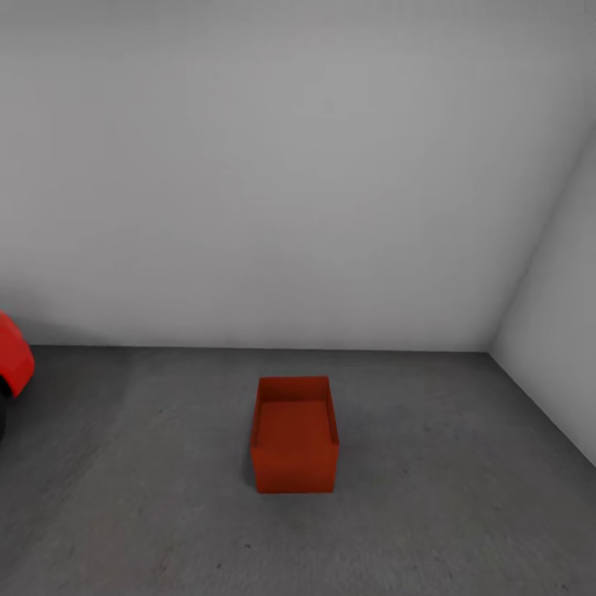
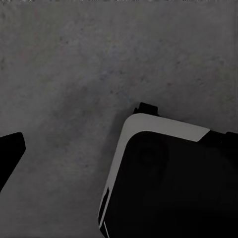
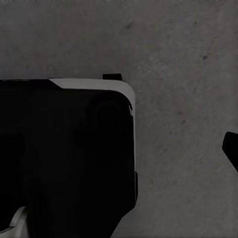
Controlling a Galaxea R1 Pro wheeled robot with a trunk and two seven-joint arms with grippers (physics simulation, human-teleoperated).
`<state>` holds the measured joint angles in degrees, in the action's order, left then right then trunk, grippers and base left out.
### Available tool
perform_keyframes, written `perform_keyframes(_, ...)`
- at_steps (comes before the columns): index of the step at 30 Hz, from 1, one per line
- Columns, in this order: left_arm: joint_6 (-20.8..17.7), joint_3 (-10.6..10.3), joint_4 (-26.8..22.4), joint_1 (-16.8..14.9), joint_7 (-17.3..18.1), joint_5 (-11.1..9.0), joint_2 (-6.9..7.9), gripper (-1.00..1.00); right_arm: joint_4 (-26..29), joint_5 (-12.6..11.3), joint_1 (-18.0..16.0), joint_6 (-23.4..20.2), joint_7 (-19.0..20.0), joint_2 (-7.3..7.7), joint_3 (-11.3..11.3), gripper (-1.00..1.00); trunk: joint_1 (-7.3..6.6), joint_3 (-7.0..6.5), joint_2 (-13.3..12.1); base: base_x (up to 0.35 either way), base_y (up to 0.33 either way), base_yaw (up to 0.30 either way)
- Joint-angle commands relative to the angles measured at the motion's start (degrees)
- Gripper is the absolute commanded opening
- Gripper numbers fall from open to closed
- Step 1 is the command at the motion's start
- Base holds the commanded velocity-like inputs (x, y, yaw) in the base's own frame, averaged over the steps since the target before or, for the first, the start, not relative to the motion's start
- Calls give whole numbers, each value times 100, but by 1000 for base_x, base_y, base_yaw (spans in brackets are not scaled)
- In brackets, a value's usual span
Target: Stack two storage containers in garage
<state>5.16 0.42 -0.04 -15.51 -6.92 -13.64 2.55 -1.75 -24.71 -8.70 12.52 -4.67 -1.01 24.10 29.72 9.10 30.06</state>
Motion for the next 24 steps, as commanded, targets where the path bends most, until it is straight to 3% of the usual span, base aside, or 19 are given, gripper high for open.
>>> perform_keyframes(1, 19, 1, 4, -4, -6, -25, 0, 100, -18, -43, -8, 31, -8, -8, 49, 100, 2, 6, 9, 0, 0, 0)
perform_keyframes(24, 28, -25, -13, -4, -11, 28, 26, 100, -18, -43, -8, 37, -8, -12, 50, 100, 2, -189, 9, 0, 0, 0)
